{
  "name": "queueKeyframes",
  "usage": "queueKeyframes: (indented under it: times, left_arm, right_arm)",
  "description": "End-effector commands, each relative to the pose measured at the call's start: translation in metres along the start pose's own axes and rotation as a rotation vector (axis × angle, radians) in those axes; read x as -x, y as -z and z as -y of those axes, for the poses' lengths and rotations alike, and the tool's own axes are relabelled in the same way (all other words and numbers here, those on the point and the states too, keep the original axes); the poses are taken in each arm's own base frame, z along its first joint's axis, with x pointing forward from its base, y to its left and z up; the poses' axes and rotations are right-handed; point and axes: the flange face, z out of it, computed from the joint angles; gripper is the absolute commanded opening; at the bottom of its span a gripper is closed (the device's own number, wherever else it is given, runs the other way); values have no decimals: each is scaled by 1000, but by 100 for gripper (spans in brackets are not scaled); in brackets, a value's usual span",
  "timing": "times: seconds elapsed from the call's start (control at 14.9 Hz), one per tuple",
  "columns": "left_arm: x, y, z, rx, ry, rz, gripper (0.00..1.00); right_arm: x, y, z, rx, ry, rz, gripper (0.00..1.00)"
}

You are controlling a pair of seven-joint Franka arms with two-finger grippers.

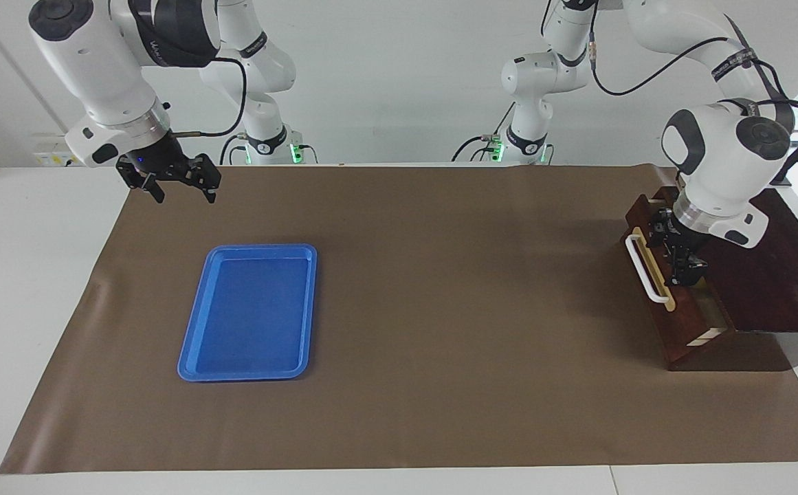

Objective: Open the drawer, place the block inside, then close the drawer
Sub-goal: 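Release the block and push the drawer shut with the left gripper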

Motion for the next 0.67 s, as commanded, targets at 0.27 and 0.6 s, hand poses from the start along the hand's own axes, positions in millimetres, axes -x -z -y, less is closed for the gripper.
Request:
queueKeyframes:
  times: [0.27, 0.6]
  left_arm:
    - [-43, -1, 8, 5, -42, -20, 100]
    - [-44, 1, 8, -8, -51, -20, 100]
  right_arm:
    - [-1, 2, 1, -12, -13, 16, 100]
    - [-1, 2, 0, -12, -17, 16, 100]
